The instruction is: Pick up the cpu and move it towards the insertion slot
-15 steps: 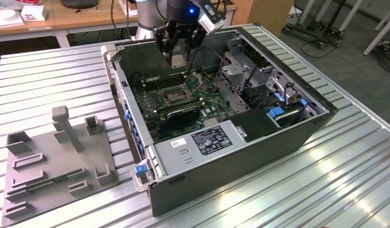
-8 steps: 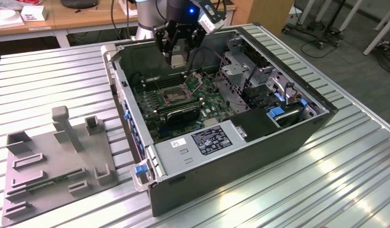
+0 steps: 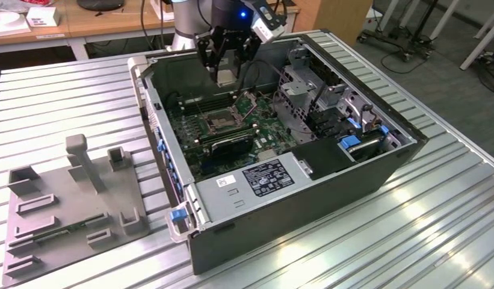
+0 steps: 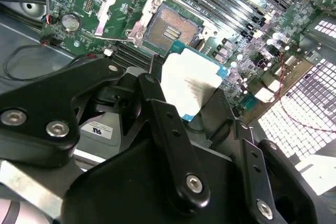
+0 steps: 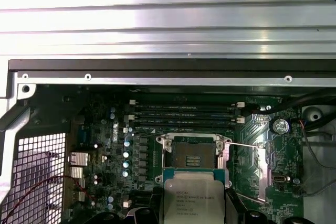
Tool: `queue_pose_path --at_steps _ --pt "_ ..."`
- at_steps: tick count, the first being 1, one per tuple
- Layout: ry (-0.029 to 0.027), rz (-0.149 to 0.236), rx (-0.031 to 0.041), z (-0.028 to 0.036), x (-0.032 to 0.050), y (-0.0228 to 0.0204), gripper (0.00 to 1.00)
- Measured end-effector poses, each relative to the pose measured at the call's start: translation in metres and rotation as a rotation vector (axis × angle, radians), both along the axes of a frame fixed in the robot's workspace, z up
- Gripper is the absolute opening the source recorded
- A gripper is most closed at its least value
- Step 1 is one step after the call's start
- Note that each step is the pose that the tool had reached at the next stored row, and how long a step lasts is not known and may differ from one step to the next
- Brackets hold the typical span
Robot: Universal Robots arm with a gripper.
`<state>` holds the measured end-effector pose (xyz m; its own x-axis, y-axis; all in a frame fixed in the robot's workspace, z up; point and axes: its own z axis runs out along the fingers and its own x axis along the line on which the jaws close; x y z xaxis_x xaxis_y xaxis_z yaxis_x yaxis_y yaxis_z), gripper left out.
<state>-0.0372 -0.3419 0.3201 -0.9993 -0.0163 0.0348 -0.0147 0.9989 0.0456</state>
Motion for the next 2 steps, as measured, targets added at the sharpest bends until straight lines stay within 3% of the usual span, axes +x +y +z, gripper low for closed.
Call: queue_pose_path --at_steps 2 --pt "0.0 0.0 0.0 0.0 0.0 0.0 0.54"
